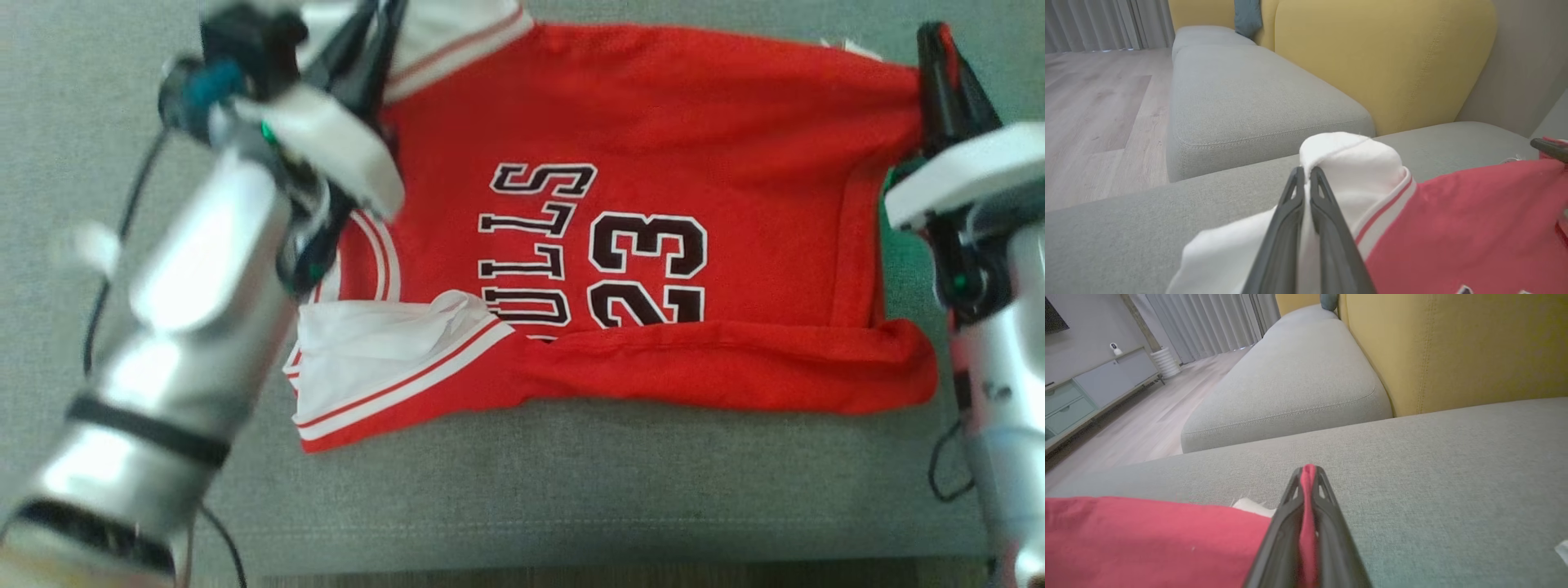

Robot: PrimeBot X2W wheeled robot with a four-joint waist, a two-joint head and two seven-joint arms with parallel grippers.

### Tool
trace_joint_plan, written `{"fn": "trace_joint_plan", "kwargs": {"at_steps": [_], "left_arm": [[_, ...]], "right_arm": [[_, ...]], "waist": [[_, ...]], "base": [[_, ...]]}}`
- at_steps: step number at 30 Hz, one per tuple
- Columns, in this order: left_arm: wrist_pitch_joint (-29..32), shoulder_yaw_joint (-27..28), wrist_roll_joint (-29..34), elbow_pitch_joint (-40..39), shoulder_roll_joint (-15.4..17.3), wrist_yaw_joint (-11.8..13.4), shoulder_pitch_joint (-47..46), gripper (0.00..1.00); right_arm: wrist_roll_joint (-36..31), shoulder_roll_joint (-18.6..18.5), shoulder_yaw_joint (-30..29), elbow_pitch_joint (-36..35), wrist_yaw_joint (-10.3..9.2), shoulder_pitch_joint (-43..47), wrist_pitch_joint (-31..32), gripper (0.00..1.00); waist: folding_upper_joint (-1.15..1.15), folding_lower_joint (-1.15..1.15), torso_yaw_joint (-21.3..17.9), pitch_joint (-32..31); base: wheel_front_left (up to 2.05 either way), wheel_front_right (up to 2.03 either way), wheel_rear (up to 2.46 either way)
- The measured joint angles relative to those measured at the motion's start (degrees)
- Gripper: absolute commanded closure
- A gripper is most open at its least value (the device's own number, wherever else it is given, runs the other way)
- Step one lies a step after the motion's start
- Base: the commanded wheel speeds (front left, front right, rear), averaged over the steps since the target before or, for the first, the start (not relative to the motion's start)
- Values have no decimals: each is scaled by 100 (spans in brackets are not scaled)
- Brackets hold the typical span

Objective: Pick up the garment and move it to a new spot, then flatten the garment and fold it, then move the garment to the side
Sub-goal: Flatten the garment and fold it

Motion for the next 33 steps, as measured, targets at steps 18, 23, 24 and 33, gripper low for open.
{"fn": "trace_joint_plan", "kwargs": {"at_steps": [18,23,24,33], "left_arm": [[56,58,283,-2202,511,539,3060,100],[123,57,89,-1895,468,514,3104,81],[147,55,34,-1816,446,478,3128,64],[100,151,-145,-1590,415,544,3323,0]], "right_arm": [[730,220,-279,-1521,0,2277,-7,100],[716,380,-250,-1870,0,2727,38,92],[671,403,-256,-1924,0,2842,40,71],[41,672,-311,-2484,0,3674,-70,0]], "waist": [[0,0,179,-356],[0,0,192,-372],[0,0,187,-376],[0,0,127,-447]], "base": [[0,0,0],[0,0,0],[0,0,0],[0,0,0]]}}
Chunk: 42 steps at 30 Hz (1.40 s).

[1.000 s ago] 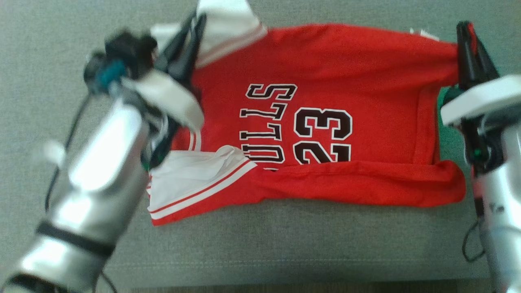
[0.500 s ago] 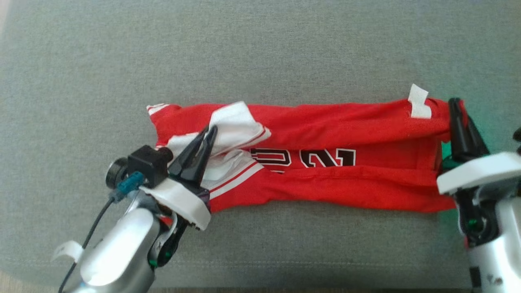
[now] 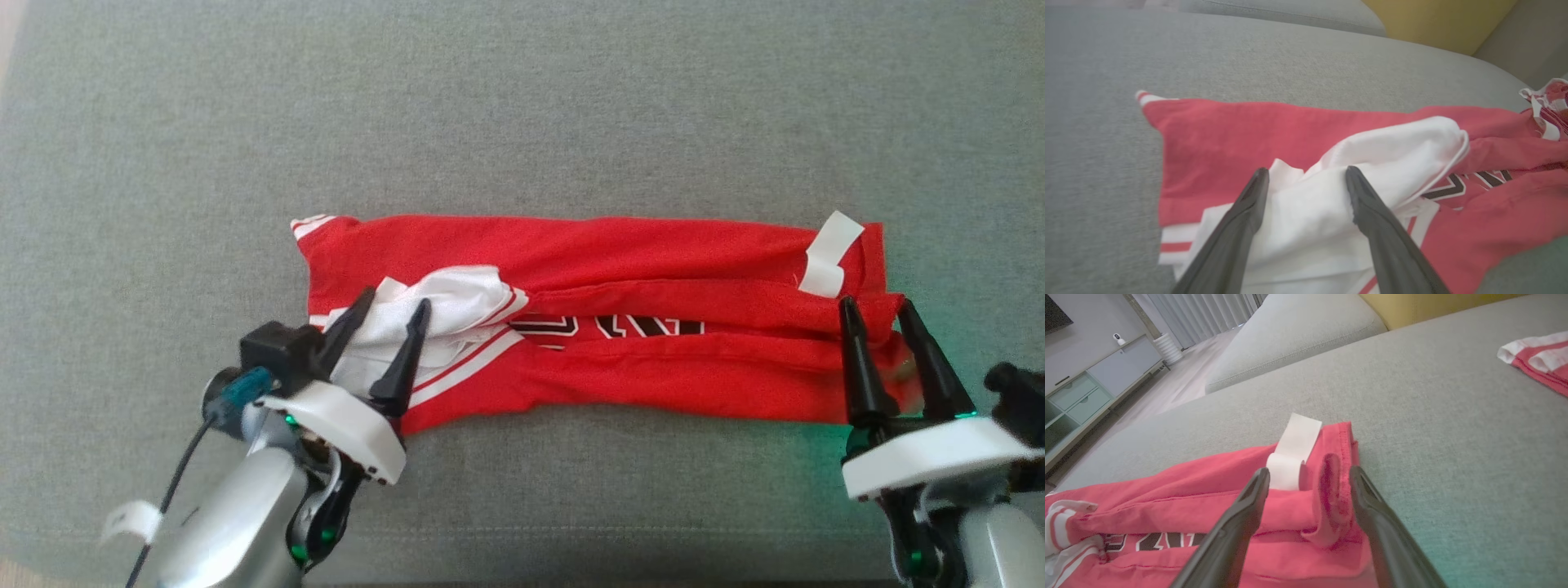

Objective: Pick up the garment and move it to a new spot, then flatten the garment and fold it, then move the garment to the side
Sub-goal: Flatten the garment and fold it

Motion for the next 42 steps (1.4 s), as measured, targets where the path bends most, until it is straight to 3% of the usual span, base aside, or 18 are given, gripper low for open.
{"fn": "trace_joint_plan", "kwargs": {"at_steps": [4,9,14,22,42], "left_arm": [[-52,219,98,-263,63,242,226,0],[-92,743,308,-820,156,767,636,0],[-98,1360,632,-1591,149,995,916,0],[-101,1800,989,-2058,143,981,1376,0],[-124,1863,1160,-2054,70,843,1616,0]], "right_arm": [[-466,91,-2,-431,0,231,-245,0],[-954,214,-49,-872,0,320,-422,0],[-1289,236,-142,-1193,0,313,-364,0],[-1443,287,-152,-1322,0,326,-144,0],[-1432,327,-142,-1213,0,464,88,0]], "waist": [[0,0,-33,-89],[0,0,-78,-252],[0,0,-98,-445],[0,0,-93,-728],[0,0,-86,-842]], "base": [[0,0,0],[0,0,0],[0,0,0],[0,0,0],[0,0,0]]}}
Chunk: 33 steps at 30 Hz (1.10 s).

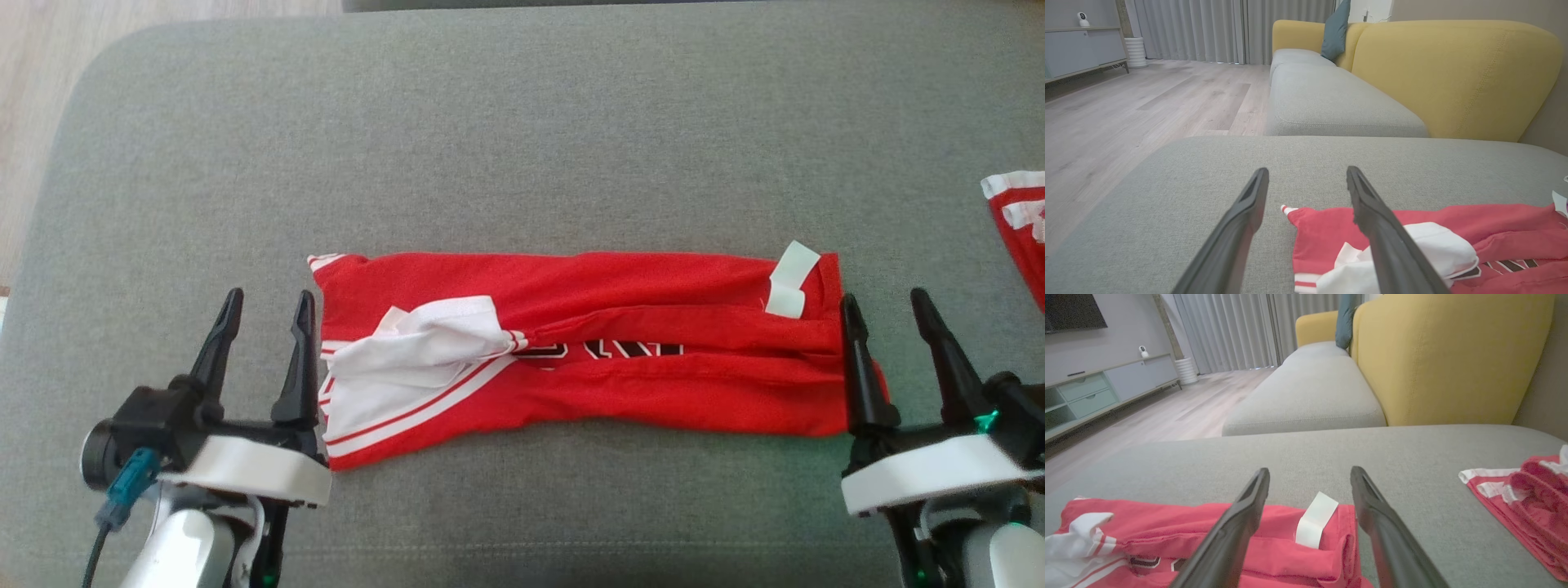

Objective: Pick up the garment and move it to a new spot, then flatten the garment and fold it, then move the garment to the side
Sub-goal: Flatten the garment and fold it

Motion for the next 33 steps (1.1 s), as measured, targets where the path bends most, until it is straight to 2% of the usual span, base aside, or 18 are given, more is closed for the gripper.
{"fn": "trace_joint_plan", "kwargs": {"at_steps": [9,10,15,20,33], "left_arm": [[-1,16,48,-10,-79,-102,-34,0],[-1,21,49,-11,-103,-148,-57,0],[-1,32,101,-13,-165,-246,-287,0],[-10,98,158,-8,-265,-348,-408,0],[-10,180,332,76,-360,-520,-411,0]], "right_arm": [[85,-114,-501,734,0,-97,144,0],[152,-188,-611,1006,0,-296,157,0],[301,-318,-479,1575,0,-884,423,0],[433,-304,-399,2143,0,-952,738,0],[646,-116,-318,2151,0,-904,813,0]], "waist": [[0,0,63,240],[0,0,78,335],[0,0,144,573],[0,1,215,747],[0,0,210,841]], "base": [[0,0,0],[0,0,0],[0,0,0],[0,0,0],[0,0,0]]}}
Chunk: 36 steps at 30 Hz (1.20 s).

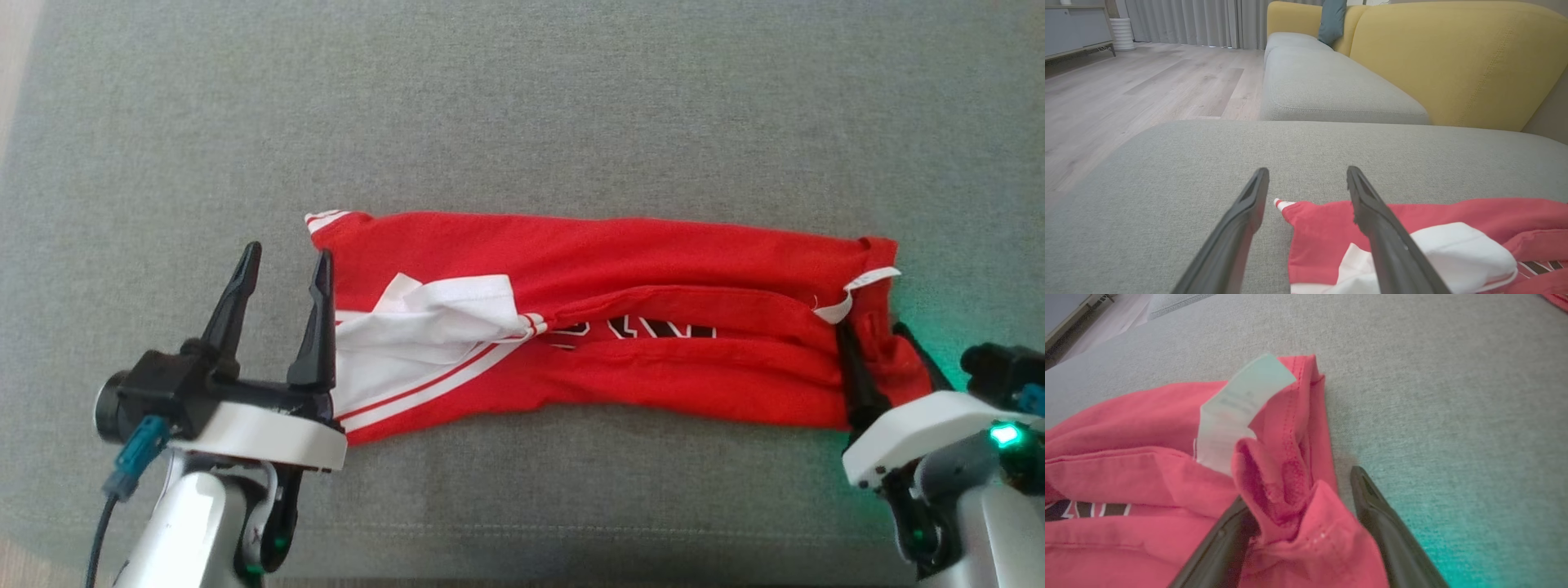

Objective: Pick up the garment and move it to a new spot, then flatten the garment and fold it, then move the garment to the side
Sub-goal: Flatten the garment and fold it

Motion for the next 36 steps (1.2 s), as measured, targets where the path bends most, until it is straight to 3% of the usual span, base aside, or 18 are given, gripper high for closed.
{"fn": "trace_joint_plan", "kwargs": {"at_steps": [2,3,4,5,6,17,23,27,31,36], "left_arm": [[0,34,22,0,-20,-33,0,0],[0,58,22,0,-32,-34,0,0],[-1,79,22,0,-45,-35,0,0],[0,97,22,0,-54,-36,0,0],[-1,103,26,1,-63,-40,-1,0],[-1,154,123,12,-113,-99,-2,0],[-1,192,171,13,-157,-131,2,0],[-1,230,171,20,-178,-138,4,0],[-1,282,172,54,-202,-179,27,0],[-1,283,182,101,-248,-180,58,0]], "right_arm": [[47,18,35,-46,0,83,19,0],[74,26,53,-64,0,107,20,15],[78,36,59,-69,0,117,33,53],[87,42,68,-76,0,120,51,82],[114,48,75,-80,0,126,52,100],[357,148,-143,-324,0,206,14,100],[363,-208,-761,-564,0,234,73,100],[371,-240,-901,-740,0,350,192,100],[425,-182,-648,-1350,0,391,494,100],[644,46,380,-2161,0,366,1121,100]], "waist": [[0,0,-14,2],[0,0,-23,4],[0,0,-33,7],[0,0,-41,10],[0,0,-45,12],[0,0,-73,-62],[0,0,-85,-141],[0,0,-82,-188],[0,0,-94,-299],[0,0,-135,-493]], "base": [[0,0,0],[0,0,0],[0,0,0],[0,0,0],[0,0,0],[0,0,0],[0,0,0],[0,0,0],[0,0,0],[0,0,0]]}}
